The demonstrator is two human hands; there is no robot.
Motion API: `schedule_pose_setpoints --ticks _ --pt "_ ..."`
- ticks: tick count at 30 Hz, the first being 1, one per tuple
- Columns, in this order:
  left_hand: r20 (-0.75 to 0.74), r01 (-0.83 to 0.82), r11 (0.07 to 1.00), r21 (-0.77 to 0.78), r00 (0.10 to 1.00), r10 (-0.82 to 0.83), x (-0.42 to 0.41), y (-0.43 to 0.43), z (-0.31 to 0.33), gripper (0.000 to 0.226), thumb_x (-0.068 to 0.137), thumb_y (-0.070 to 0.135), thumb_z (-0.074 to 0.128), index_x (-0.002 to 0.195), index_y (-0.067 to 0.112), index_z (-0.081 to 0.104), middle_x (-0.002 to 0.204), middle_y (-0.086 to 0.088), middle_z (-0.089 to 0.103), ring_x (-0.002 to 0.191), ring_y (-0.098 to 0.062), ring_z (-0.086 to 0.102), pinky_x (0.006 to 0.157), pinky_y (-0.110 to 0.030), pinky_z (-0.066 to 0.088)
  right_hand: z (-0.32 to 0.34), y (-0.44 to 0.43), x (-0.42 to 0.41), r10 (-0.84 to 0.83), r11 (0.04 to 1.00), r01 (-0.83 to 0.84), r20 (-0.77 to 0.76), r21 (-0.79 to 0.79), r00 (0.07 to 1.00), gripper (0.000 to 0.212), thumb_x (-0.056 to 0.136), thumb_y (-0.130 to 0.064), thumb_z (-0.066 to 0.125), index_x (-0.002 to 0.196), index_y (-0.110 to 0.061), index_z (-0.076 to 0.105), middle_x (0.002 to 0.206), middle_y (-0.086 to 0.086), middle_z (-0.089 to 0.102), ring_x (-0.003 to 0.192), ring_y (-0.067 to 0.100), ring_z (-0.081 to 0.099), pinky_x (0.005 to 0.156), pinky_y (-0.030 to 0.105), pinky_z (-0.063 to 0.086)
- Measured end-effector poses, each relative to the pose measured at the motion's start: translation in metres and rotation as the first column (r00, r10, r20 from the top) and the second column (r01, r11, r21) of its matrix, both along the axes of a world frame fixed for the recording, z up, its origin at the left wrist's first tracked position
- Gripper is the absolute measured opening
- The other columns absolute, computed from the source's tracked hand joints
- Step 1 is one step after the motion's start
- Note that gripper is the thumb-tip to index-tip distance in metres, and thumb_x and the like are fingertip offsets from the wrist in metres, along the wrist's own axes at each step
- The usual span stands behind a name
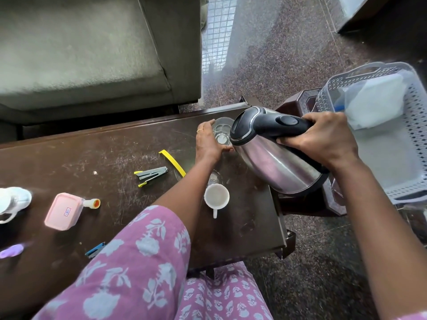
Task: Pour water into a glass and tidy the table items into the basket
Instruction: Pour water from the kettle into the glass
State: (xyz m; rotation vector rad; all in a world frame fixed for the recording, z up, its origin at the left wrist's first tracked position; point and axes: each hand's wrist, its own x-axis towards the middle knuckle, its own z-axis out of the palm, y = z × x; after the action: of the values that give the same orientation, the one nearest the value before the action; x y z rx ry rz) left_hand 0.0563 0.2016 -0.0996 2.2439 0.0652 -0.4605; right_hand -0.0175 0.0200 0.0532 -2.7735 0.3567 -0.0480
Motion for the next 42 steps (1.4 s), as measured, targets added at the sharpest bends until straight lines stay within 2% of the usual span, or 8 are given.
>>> schedule_pose_setpoints --ticks 10,13,18,23,38,42 --pt "-0.06 -0.039 0.999 0.007 0.997 0.039 0.0016 -0.0034 0.0026 0.094 0.05 0.015 0.089 0.131 0.013 0.04 0.136 -0.008 0.04 0.125 -0.022 0.04 0.105 -0.028 0.031 0.0032 -0.0026 0.0037 -0.011 1.0 0.011 -0.032 -0.011 0.999 0.04 0.058 -0.045 0.077 0.074 -0.009 0.069 0.072 0.02 0.068 0.073 0.036 0.062 0.065 0.037 0.046" --pt "-0.06 -0.029 0.999 0.027 0.998 0.03 0.0026 -0.0034 0.0025 0.095 0.05 0.016 0.09 0.131 0.013 0.04 0.135 -0.008 0.041 0.124 -0.022 0.041 0.104 -0.029 0.033 0.004 -0.0031 0.0038 -0.018 1.0 0.018 -0.045 0.003 0.999 0.037 0.057 -0.047 0.076 0.067 -0.012 0.066 0.059 0.013 0.058 0.069 0.033 0.061 0.06 0.031 0.04" --pt "-0.06 -0.029 0.999 0.043 0.998 0.031 0.0031 -0.0039 0.0032 0.095 0.049 0.017 0.09 0.13 0.013 0.041 0.132 -0.008 0.041 0.122 -0.022 0.042 0.103 -0.03 0.035 0.0048 -0.0026 0.0052 -0.038 0.999 0.039 -0.065 0.012 0.997 0.04 0.055 -0.049 0.074 0.07 -0.013 0.067 0.058 0.007 0.052 0.071 0.032 0.061 0.06 0.029 0.038" --pt "-0.053 -0.038 0.998 0.048 0.998 0.04 0.0033 -0.0039 0.0018 0.094 0.049 0.017 0.09 0.129 0.014 0.041 0.131 -0.007 0.042 0.121 -0.022 0.043 0.102 -0.031 0.037 0.0056 -0.0029 0.0068 -0.032 0.999 0.033 -0.049 0.013 0.998 0.042 0.054 -0.051 0.074 0.073 -0.014 0.069 0.067 0.013 0.065 0.072 0.031 0.062 0.061 0.029 0.04" --pt "-0.066 -0.064 0.995 0.079 0.995 0.069 0.0045 -0.0069 0.0005 0.092 0.046 0.02 0.092 0.124 0.017 0.043 0.127 -0.004 0.043 0.117 -0.02 0.047 0.099 -0.032 0.04 0.0043 -0.0021 0.009 -0.041 0.999 0.042 -0.065 0.008 0.997 0.044 0.055 -0.052 0.075 0.079 -0.015 0.07 0.073 0.015 0.069 0.077 0.032 0.063 0.065 0.032 0.045" --pt "-0.079 -0.06 0.995 0.079 0.995 0.066 0.0048 -0.0072 0.0022 0.093 0.044 0.02 0.092 0.123 0.016 0.043 0.127 -0.004 0.043 0.116 -0.022 0.048 0.099 -0.034 0.042 0.0052 -0.001 0.0076 -0.056 0.998 0.056 -0.059 0.003 0.997 0.043 0.054 -0.052 0.075 0.077 -0.015 0.07 0.073 0.015 0.069 0.077 0.032 0.064 0.062 0.028 0.04"
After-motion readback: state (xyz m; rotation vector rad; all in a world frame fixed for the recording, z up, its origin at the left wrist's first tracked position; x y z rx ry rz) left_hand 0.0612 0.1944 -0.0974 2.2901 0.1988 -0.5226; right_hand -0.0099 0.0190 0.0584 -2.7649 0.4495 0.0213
